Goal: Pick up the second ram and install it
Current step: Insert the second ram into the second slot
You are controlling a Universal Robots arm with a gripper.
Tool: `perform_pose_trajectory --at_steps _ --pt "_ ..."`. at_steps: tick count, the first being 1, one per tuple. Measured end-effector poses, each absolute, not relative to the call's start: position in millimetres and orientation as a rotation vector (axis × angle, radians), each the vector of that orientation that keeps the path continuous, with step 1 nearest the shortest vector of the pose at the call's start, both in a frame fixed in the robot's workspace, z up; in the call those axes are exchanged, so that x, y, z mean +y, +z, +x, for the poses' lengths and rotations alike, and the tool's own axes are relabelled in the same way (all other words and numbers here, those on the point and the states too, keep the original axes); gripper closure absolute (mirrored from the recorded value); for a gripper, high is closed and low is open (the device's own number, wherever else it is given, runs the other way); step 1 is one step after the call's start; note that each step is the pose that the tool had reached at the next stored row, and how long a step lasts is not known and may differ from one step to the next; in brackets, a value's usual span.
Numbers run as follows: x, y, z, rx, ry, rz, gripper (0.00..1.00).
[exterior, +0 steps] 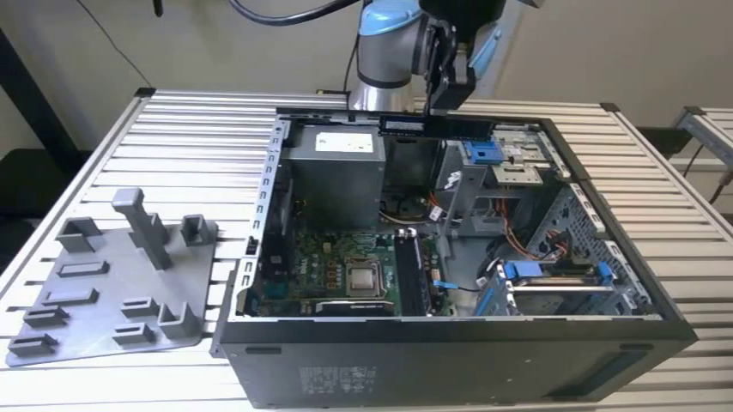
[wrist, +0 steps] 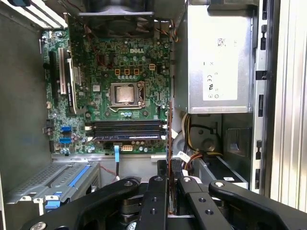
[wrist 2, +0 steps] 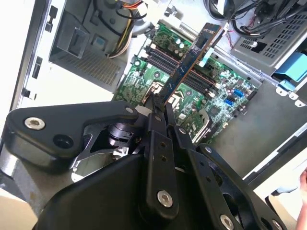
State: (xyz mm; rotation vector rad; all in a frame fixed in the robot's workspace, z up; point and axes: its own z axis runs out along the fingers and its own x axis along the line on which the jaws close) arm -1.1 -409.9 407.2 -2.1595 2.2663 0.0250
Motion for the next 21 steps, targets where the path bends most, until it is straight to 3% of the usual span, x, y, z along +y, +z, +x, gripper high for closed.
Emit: perform_pose_trajectory --at_steps 21 --pt "-409.6 406.9 -1.2 2.441 0.023 -1.957 0.86"
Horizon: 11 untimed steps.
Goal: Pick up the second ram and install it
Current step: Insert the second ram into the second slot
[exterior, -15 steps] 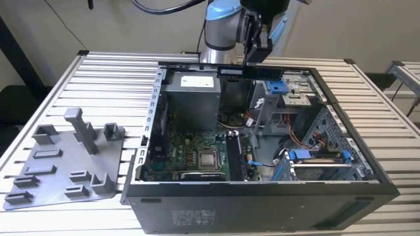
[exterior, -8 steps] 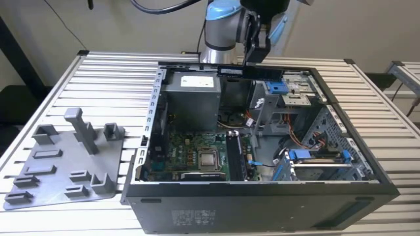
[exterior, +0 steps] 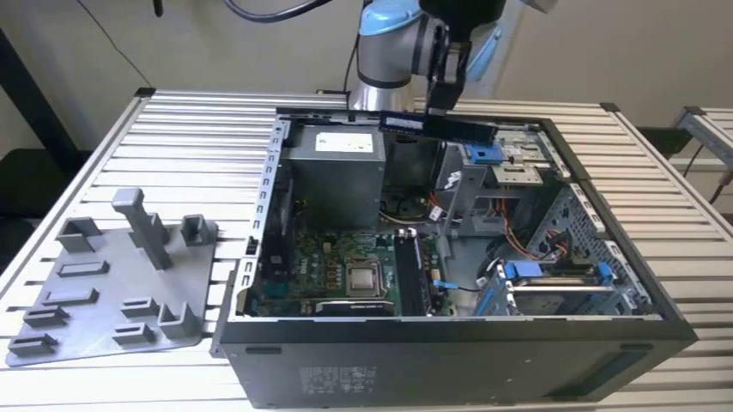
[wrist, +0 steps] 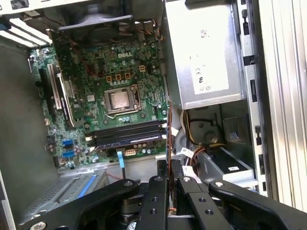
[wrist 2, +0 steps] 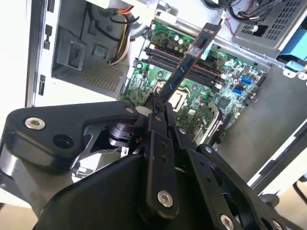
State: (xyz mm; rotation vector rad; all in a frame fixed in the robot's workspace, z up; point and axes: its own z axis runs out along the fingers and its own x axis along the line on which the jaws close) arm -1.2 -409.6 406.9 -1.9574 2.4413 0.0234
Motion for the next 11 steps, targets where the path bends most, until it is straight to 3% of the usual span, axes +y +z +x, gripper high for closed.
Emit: perform_pose_trajectory --at_steps 11 --pt "-409.6 406.6 -1.2 2.609 0.022 -1.725 0.86"
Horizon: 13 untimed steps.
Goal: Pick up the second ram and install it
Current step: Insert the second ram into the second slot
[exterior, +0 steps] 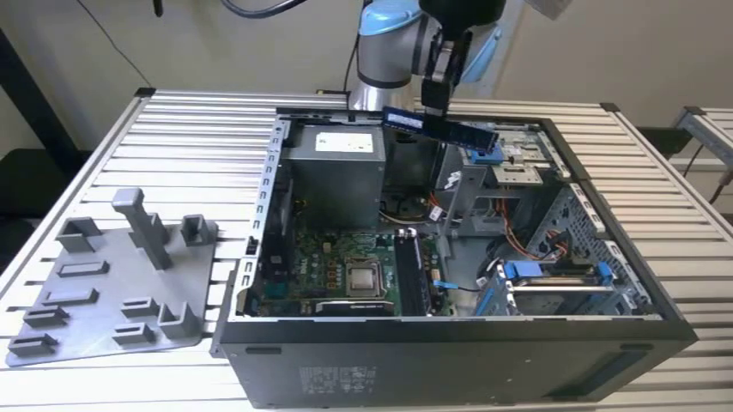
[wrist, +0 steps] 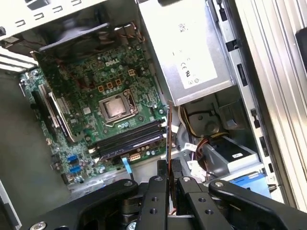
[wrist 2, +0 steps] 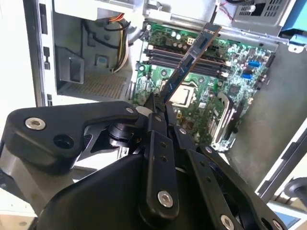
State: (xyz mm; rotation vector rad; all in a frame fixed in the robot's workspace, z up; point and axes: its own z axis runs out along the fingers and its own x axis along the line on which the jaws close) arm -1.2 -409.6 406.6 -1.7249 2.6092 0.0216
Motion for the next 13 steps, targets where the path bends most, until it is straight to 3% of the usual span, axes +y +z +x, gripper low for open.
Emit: perform_pose_trajectory --at_steps 13 --pt "-409.6 406.3 -1.2 2.791 0.019 -1.408 0.86"
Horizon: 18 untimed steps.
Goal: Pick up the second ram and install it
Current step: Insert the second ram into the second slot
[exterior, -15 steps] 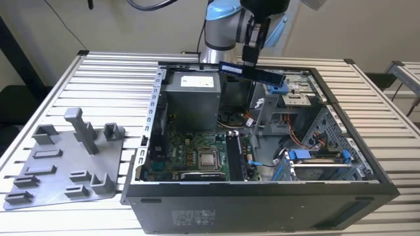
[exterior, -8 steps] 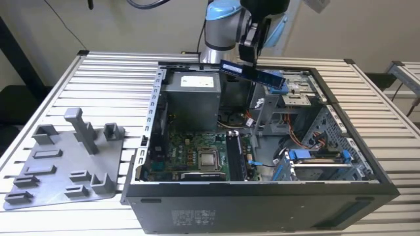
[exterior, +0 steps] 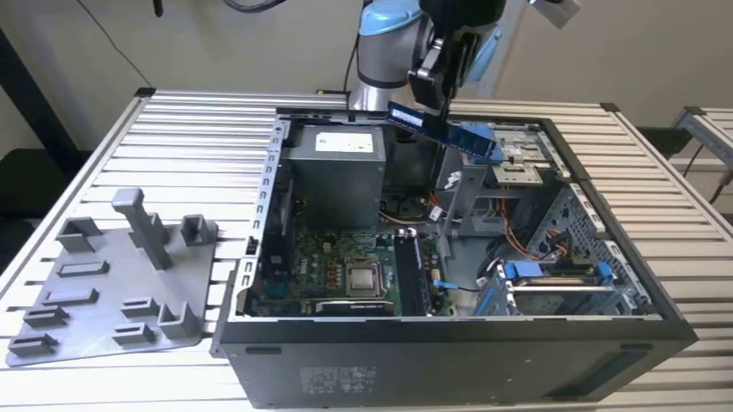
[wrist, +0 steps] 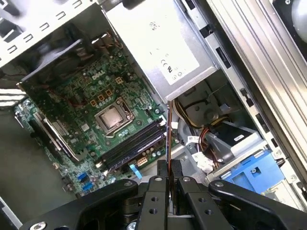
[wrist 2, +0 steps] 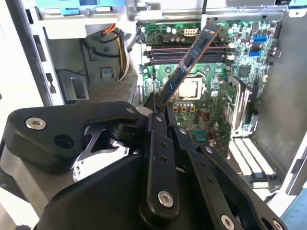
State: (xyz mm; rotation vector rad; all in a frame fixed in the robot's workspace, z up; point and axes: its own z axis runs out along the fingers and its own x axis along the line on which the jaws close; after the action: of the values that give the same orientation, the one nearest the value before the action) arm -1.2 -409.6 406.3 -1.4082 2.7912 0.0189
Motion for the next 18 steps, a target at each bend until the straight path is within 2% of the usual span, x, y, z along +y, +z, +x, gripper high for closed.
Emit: perform_pose_trajectory --at_steps 18 --pt "-409.6 405.9 -1.2 2.982 0.015 -0.934 0.86"
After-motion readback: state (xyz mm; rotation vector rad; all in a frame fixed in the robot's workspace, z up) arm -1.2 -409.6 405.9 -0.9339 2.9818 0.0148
